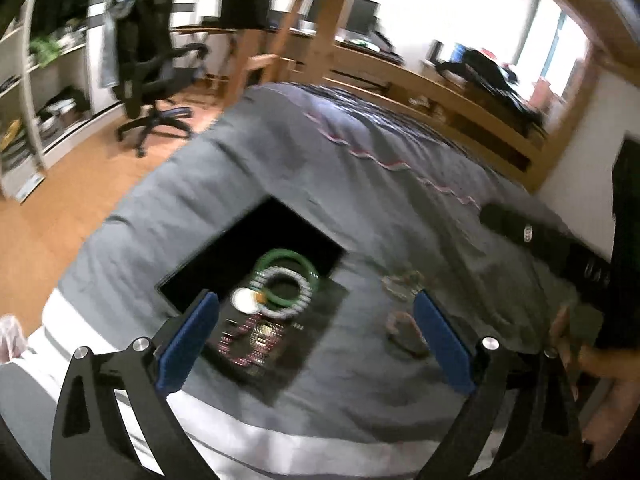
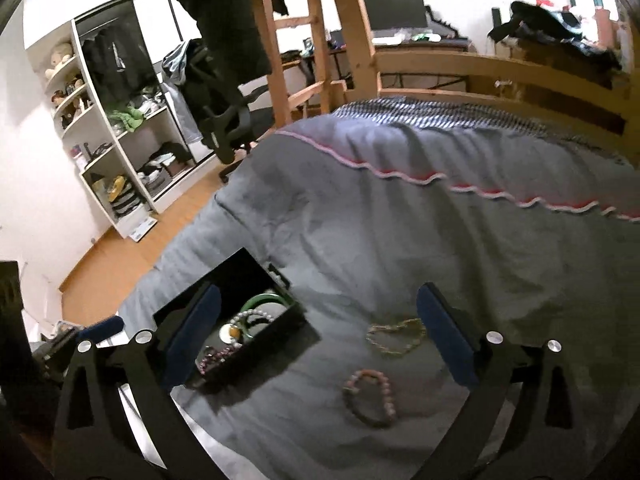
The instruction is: Organize jewelry
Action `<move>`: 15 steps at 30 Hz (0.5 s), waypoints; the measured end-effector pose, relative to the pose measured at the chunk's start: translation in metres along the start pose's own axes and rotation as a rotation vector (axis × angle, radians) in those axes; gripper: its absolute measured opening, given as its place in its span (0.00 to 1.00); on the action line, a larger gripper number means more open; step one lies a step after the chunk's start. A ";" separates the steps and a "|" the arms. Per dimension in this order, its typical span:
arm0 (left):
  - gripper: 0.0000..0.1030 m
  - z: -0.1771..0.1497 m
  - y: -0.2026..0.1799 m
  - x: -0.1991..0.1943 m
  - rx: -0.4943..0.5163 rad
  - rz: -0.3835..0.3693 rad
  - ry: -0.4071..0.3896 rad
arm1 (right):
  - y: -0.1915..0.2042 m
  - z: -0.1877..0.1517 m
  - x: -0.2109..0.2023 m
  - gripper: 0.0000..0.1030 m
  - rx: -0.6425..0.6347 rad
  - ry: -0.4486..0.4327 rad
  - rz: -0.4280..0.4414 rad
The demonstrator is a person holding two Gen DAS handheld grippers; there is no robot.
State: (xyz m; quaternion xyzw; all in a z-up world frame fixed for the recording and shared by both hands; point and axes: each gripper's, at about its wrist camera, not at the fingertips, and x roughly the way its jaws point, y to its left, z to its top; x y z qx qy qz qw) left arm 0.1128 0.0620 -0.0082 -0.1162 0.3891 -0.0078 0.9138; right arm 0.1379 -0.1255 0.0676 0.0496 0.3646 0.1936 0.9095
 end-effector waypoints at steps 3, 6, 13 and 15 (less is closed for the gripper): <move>0.93 -0.010 -0.022 0.005 0.051 -0.025 0.015 | -0.011 -0.001 -0.018 0.95 -0.002 -0.016 -0.009; 0.93 -0.020 -0.037 0.007 0.065 -0.059 0.002 | -0.021 -0.005 -0.030 0.95 -0.004 -0.030 -0.010; 0.93 -0.037 -0.063 0.031 0.108 -0.103 0.065 | -0.047 -0.016 -0.031 0.95 0.030 -0.048 -0.003; 0.91 -0.040 -0.066 0.039 0.111 -0.107 0.077 | -0.056 -0.018 -0.025 0.94 0.049 -0.045 0.000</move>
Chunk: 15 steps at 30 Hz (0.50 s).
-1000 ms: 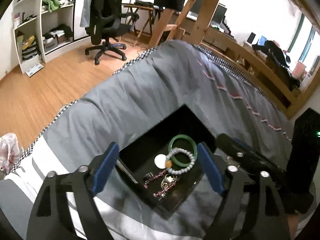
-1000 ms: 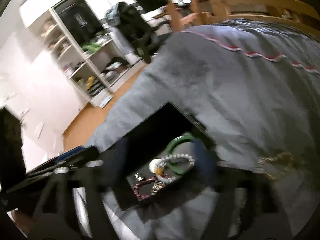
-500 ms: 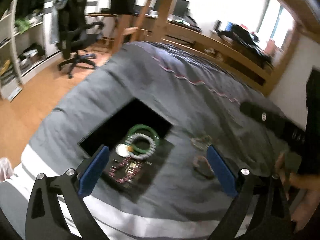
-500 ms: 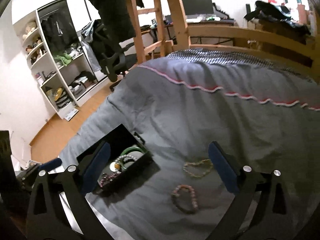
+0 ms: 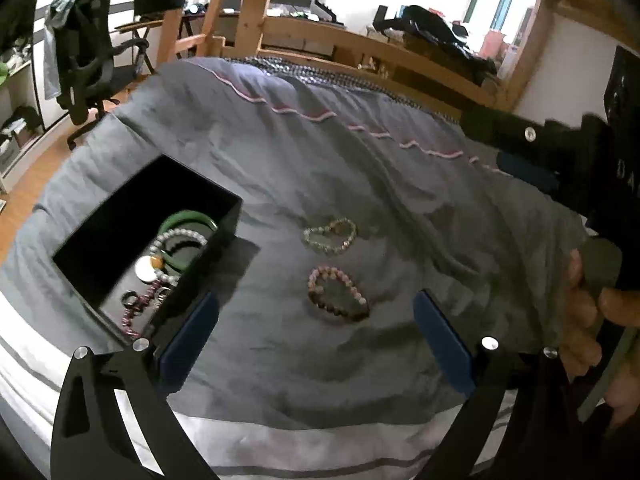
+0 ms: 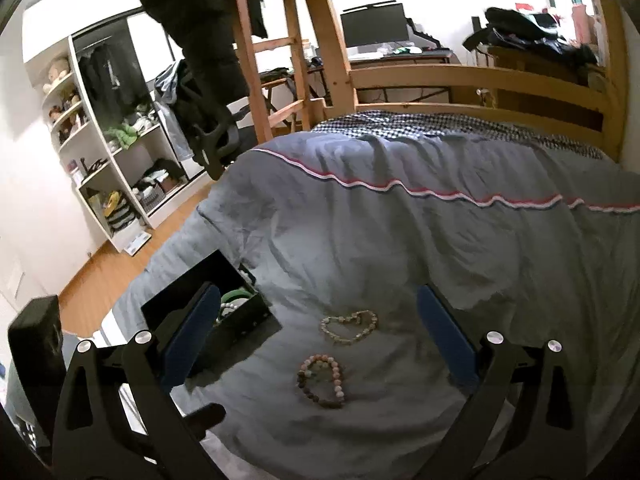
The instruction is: Organize jewelry
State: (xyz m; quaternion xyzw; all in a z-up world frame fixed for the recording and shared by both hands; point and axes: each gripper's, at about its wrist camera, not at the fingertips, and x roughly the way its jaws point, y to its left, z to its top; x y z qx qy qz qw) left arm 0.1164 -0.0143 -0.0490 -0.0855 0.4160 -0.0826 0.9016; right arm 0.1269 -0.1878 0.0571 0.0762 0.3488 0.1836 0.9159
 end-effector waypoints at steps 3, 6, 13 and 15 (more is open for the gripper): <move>0.62 -0.004 -0.003 0.021 0.001 -0.026 0.041 | -0.014 -0.006 0.019 0.55 0.025 0.048 0.011; 0.51 -0.006 -0.006 0.045 0.006 -0.026 0.088 | -0.027 -0.013 0.043 0.46 0.036 0.098 0.005; 0.58 -0.010 0.001 0.112 -0.082 -0.003 0.170 | -0.043 -0.032 0.129 0.46 0.016 0.252 0.019; 0.62 -0.011 0.003 0.129 -0.093 0.014 0.196 | -0.046 -0.038 0.152 0.46 0.002 0.285 0.008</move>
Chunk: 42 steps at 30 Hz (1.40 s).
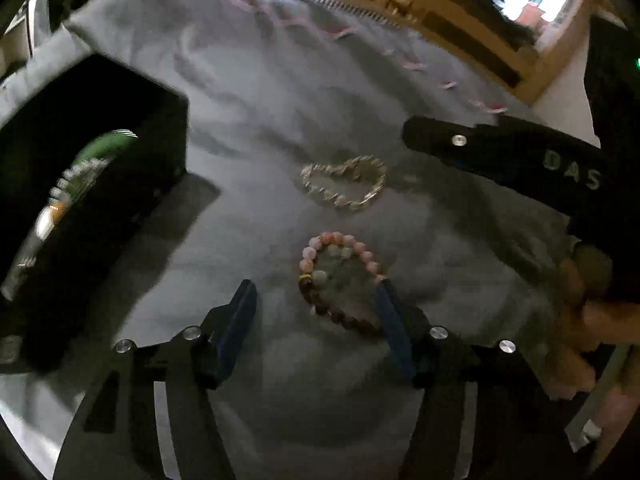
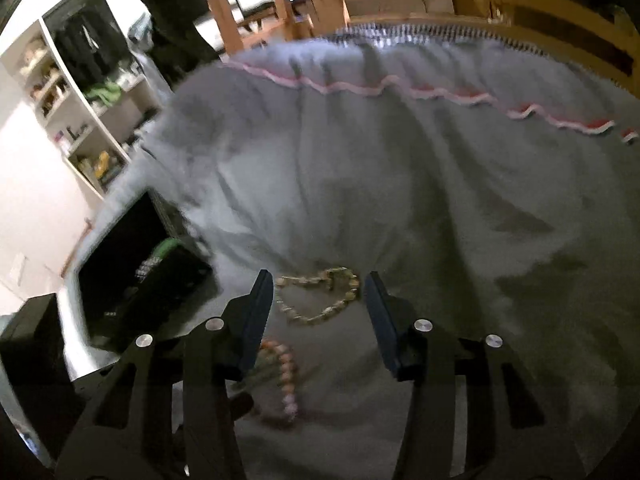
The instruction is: Organize jewelry
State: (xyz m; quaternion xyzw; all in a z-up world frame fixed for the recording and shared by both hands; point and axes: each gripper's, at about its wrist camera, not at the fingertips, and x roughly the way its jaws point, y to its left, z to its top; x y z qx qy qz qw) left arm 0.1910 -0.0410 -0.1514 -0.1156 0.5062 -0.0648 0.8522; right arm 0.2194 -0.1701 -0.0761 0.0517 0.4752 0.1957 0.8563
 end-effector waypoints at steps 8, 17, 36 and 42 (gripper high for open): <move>0.77 0.000 -0.011 0.020 0.074 0.043 -0.058 | 0.001 -0.017 0.052 0.31 -0.080 0.023 -0.095; 0.14 -0.001 0.010 0.008 0.013 0.027 -0.060 | -0.005 -0.021 0.014 0.08 -0.020 -0.059 -0.014; 0.14 -0.009 0.006 -0.111 0.039 0.008 -0.174 | 0.052 -0.012 -0.139 0.08 -0.051 -0.253 0.044; 0.14 -0.010 0.008 -0.152 0.026 0.018 -0.213 | 0.079 -0.026 -0.170 0.08 -0.081 -0.268 0.050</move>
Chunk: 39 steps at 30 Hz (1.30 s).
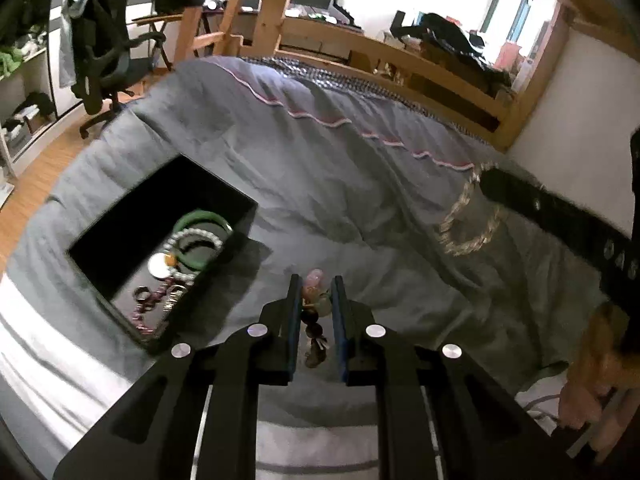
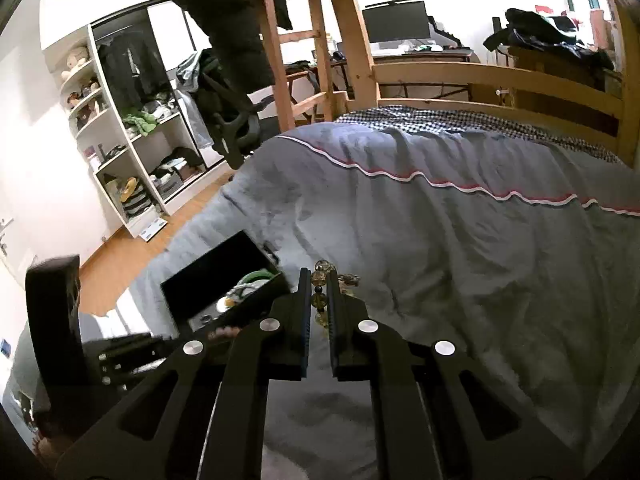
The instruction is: Organize jewelry
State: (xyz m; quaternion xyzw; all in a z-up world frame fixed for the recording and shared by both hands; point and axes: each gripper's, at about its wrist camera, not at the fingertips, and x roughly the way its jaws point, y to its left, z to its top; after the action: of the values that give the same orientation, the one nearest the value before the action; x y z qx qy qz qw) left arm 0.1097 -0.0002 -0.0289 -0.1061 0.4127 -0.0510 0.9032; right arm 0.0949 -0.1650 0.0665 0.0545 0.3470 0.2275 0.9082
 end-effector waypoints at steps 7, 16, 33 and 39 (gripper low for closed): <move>0.14 0.009 0.020 -0.033 -0.035 0.033 -0.047 | 0.045 -0.001 -0.014 0.08 -0.062 -0.014 0.028; 0.14 0.020 0.060 -0.054 -0.101 0.122 -0.079 | 0.092 0.006 0.010 0.08 -0.102 0.009 0.085; 0.14 0.018 0.116 -0.028 -0.198 0.236 -0.022 | 0.132 0.008 0.096 0.08 -0.105 0.077 0.155; 0.14 0.012 0.132 -0.014 -0.245 0.243 0.014 | 0.134 -0.002 0.128 0.08 -0.100 0.127 0.162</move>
State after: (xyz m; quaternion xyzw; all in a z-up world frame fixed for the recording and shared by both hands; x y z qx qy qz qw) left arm 0.1099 0.1322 -0.0416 -0.1643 0.4319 0.1086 0.8802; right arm 0.1271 0.0117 0.0215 0.0223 0.3863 0.3203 0.8647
